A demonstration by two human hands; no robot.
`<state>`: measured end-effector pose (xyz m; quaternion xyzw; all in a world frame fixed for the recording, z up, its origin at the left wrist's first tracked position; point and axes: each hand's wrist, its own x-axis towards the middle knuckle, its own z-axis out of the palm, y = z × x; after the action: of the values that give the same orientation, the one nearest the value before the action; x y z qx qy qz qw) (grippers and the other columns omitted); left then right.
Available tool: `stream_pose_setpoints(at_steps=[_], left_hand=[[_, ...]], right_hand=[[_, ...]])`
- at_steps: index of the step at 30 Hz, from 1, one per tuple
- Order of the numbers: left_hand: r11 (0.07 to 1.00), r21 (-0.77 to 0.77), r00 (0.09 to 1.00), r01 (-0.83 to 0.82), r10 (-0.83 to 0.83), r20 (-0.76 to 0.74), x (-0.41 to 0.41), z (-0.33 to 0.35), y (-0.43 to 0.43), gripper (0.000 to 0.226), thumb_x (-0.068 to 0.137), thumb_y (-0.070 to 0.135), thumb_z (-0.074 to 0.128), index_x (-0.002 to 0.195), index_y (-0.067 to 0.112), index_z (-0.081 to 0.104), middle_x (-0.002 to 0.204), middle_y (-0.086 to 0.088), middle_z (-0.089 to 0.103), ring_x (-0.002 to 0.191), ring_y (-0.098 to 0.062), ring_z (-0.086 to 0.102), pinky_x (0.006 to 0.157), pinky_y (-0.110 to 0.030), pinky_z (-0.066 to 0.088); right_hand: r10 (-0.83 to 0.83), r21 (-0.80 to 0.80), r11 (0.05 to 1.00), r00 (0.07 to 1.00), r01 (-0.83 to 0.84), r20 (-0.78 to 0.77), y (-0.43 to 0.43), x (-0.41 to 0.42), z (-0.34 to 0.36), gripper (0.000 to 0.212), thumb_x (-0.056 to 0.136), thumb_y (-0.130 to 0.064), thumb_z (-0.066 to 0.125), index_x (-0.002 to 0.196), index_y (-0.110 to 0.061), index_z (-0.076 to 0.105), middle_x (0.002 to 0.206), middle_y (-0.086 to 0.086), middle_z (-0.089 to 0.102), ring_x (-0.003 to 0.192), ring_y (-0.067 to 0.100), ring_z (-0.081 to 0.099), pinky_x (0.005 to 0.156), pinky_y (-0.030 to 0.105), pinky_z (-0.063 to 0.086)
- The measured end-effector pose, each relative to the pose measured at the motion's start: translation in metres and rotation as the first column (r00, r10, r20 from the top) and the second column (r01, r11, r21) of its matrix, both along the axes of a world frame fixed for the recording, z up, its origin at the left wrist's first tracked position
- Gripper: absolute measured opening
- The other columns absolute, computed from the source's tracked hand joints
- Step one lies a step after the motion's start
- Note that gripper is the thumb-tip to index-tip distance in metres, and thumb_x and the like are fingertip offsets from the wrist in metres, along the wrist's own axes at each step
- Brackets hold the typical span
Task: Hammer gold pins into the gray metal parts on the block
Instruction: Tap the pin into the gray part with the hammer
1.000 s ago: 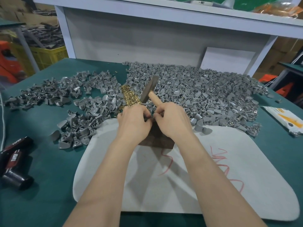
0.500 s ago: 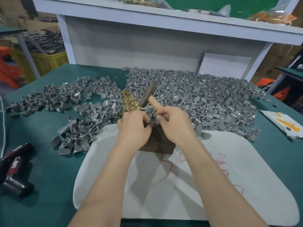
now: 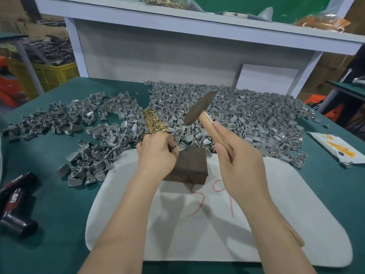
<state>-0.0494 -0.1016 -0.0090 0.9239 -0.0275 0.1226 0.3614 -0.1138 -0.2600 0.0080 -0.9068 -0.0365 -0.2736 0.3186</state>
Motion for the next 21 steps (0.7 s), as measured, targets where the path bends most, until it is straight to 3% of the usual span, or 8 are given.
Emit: stream_pose_setpoints(at_steps=[3, 6, 9, 12, 14, 17, 19, 21], left_hand=[[1.0, 0.003, 1.0, -0.01, 0.01, -0.007, 0.0, 0.001, 0.0, 0.022, 0.085, 0.02, 0.065, 0.067, 0.029, 0.056, 0.091, 0.008, 0.064, 0.106, -0.027, 0.053, 0.093, -0.039, 0.034], [1.0, -0.005, 1.0, -0.013, 0.013, -0.01, 0.001, 0.0, 0.0, 0.019, 0.085, 0.021, 0.066, 0.07, 0.029, 0.058, 0.096, 0.005, 0.067, 0.107, -0.027, 0.053, 0.093, -0.039, 0.034], [0.999, -0.034, 1.0, -0.01, 0.011, 0.016, 0.0, 0.0, -0.001, 0.021, 0.083, 0.018, 0.069, 0.065, 0.026, 0.06, 0.084, 0.005, 0.066, 0.102, -0.028, 0.056, 0.093, -0.039, 0.036], [1.0, -0.011, 1.0, -0.023, 0.023, -0.001, 0.001, 0.0, -0.001, 0.023, 0.084, 0.019, 0.067, 0.064, 0.027, 0.059, 0.086, 0.006, 0.066, 0.104, -0.027, 0.054, 0.093, -0.039, 0.034], [1.0, -0.01, 1.0, -0.025, 0.025, -0.013, 0.001, 0.0, 0.0, 0.024, 0.084, 0.02, 0.067, 0.064, 0.029, 0.057, 0.085, 0.008, 0.063, 0.105, -0.027, 0.052, 0.093, -0.039, 0.034], [0.999, -0.027, 1.0, -0.018, 0.018, 0.0, 0.001, -0.001, 0.001, 0.02, 0.083, 0.018, 0.069, 0.066, 0.023, 0.06, 0.08, 0.006, 0.06, 0.103, -0.028, 0.055, 0.093, -0.038, 0.038], [1.0, -0.013, 1.0, -0.024, 0.024, 0.003, 0.001, -0.001, -0.001, 0.019, 0.084, 0.018, 0.068, 0.066, 0.02, 0.062, 0.079, 0.005, 0.062, 0.102, -0.028, 0.056, 0.09, -0.037, 0.035], [0.999, -0.029, 1.0, -0.029, 0.028, -0.008, 0.001, 0.001, -0.001, 0.019, 0.085, 0.021, 0.067, 0.068, 0.026, 0.06, 0.082, 0.008, 0.06, 0.104, -0.027, 0.054, 0.092, -0.037, 0.035]], right_hand=[[0.091, -0.13, 0.987, 0.994, -0.098, -0.06, 0.0, -0.01, 0.002, 0.067, 0.089, -0.011, 0.055, 0.118, -0.069, 0.039, 0.104, -0.02, 0.065, 0.093, 0.008, 0.052, 0.067, 0.015, 0.033], [0.011, -0.211, 0.977, 0.999, -0.019, -0.042, -0.001, -0.008, 0.007, 0.064, 0.09, -0.017, 0.054, 0.12, -0.071, 0.036, 0.102, -0.012, 0.066, 0.087, 0.013, 0.055, 0.067, 0.024, 0.037], [-0.004, -0.134, 0.991, 0.996, 0.016, 0.087, -0.001, -0.009, 0.008, 0.065, 0.091, -0.015, 0.053, 0.12, -0.071, 0.034, 0.101, -0.006, 0.066, 0.085, 0.017, 0.059, 0.069, 0.027, 0.043], [0.052, -0.222, 0.974, 0.999, -0.053, -0.009, 0.001, -0.011, 0.009, 0.071, 0.089, -0.012, 0.056, 0.119, -0.072, 0.031, 0.107, -0.006, 0.069, 0.088, 0.013, 0.057, 0.072, 0.023, 0.041], [0.028, -0.285, 0.957, 0.995, -0.053, -0.092, 0.0, -0.012, 0.011, 0.062, 0.091, -0.017, 0.054, 0.123, -0.067, 0.036, 0.111, -0.009, 0.067, 0.095, 0.015, 0.058, 0.077, 0.028, 0.044], [-0.009, -0.194, 0.981, 1.0, 0.014, 0.029, 0.0, -0.009, 0.01, 0.056, 0.092, -0.018, 0.053, 0.128, -0.059, 0.041, 0.107, -0.007, 0.066, 0.093, 0.018, 0.061, 0.075, 0.033, 0.05], [0.016, -0.159, 0.987, 0.995, 0.0, 0.097, 0.001, -0.01, 0.009, 0.065, 0.09, -0.014, 0.056, 0.124, -0.066, 0.037, 0.101, -0.009, 0.067, 0.082, 0.012, 0.059, 0.069, 0.027, 0.047], [0.078, -0.216, 0.974, 0.997, -0.076, -0.001, 0.003, -0.012, 0.01, 0.075, 0.09, -0.014, 0.056, 0.11, -0.08, 0.028, 0.106, -0.014, 0.067, 0.086, 0.008, 0.058, 0.073, 0.025, 0.046]])
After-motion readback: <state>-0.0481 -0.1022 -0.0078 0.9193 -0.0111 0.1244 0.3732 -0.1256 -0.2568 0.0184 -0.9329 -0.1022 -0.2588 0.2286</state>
